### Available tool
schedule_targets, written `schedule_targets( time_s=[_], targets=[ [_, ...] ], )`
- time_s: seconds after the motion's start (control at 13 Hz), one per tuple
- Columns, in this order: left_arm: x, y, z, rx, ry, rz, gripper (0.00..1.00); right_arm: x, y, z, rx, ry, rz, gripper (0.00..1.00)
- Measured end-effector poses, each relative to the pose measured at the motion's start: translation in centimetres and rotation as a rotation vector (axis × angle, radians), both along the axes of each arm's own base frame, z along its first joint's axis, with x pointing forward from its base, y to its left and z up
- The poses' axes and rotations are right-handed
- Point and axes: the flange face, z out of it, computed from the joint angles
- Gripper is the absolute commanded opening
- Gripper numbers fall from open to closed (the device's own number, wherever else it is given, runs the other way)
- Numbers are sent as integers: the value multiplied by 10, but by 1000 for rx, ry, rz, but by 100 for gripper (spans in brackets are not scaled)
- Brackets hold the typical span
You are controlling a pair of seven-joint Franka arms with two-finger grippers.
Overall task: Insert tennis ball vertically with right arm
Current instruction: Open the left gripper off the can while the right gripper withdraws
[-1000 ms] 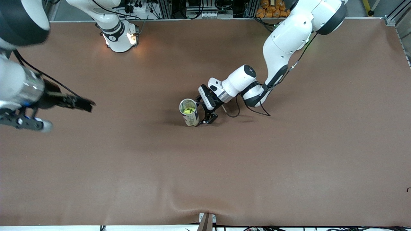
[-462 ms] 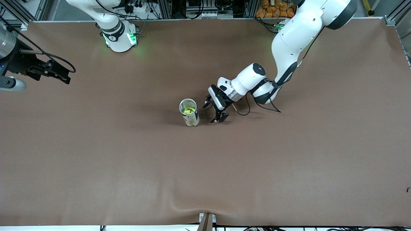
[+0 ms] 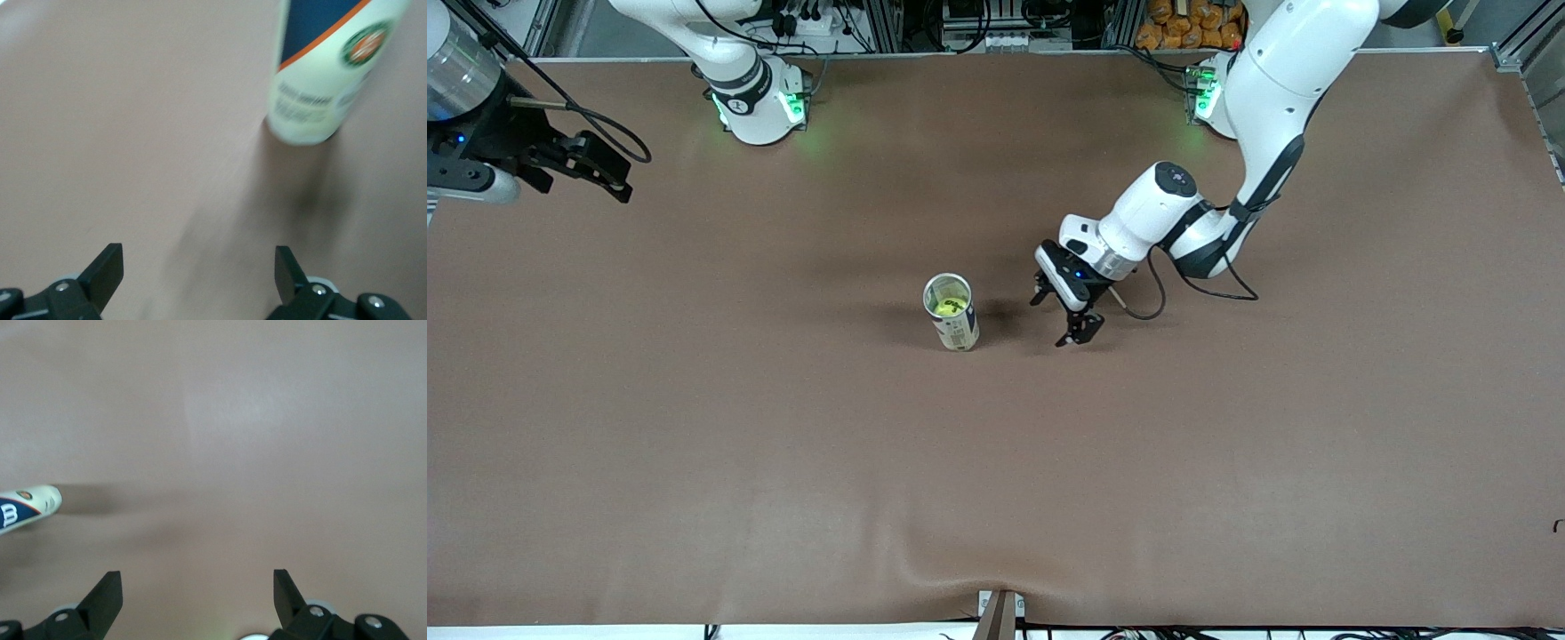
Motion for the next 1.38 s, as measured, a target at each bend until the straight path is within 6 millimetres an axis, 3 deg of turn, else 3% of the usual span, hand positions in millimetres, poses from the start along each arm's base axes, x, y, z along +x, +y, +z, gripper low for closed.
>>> schedule_targets(
  time_s=[0.31, 0.69, 0.77, 0.92, 1.15, 1.38],
  targets=[
    [28, 40, 27, 161, 70, 74, 100, 12, -33, -2, 14, -13, 28, 100],
    [63, 100, 69, 321, 198, 194, 100, 14, -35, -1, 17, -22, 32, 100],
    [74, 108, 89, 367, 245, 223, 100, 15, -36, 0, 17, -26, 30, 100],
    [98, 119, 146, 438, 313, 285, 100, 17, -37, -1, 18, -34, 28, 100],
    [122, 136, 221, 400, 427, 411, 100, 20, -37, -3, 19, -35, 28, 100],
    [147, 197, 281, 362, 509, 598, 100, 21, -39, -3, 19, -35, 27, 100]
  ],
)
